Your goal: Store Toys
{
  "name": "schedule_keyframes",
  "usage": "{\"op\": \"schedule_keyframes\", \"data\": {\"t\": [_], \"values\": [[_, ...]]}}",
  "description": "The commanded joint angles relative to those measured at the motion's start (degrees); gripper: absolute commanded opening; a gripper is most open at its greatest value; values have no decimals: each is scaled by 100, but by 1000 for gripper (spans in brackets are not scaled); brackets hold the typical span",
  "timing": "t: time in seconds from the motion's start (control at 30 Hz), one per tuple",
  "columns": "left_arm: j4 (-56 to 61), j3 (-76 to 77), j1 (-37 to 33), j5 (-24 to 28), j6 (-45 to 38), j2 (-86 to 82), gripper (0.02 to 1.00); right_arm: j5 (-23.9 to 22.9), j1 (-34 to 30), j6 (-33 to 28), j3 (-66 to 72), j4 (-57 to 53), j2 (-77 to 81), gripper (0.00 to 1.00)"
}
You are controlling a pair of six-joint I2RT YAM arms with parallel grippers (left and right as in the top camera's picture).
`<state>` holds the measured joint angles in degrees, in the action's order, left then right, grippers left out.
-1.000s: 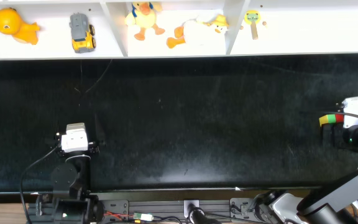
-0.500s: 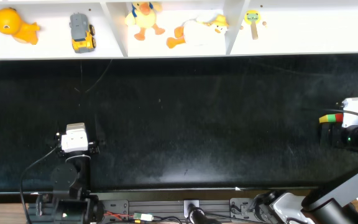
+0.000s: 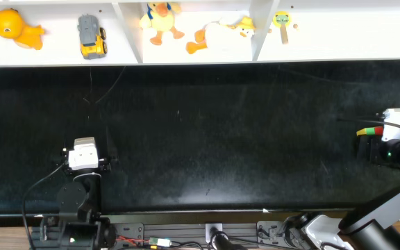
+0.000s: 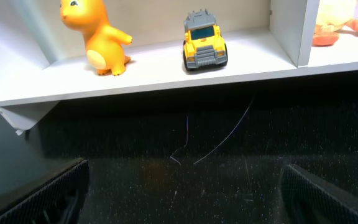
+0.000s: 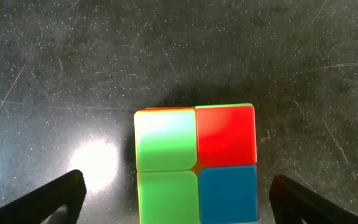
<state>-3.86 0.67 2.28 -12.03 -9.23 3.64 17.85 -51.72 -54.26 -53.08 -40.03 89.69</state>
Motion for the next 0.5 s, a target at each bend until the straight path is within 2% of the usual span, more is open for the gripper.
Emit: {"op": "schedule_keyframes", "data": {"t": [0.03, 0.17, 0.5], "values": [[-9, -22, 42, 57, -81, -59, 998, 162, -4, 92, 61, 26, 31, 930], [-9, -22, 42, 57, -83, -59, 996, 162, -4, 181, 61, 59, 31, 871], [-9, -22, 42, 57, -81, -59, 998, 114, -4, 201, 90, 109, 31, 599]]}}
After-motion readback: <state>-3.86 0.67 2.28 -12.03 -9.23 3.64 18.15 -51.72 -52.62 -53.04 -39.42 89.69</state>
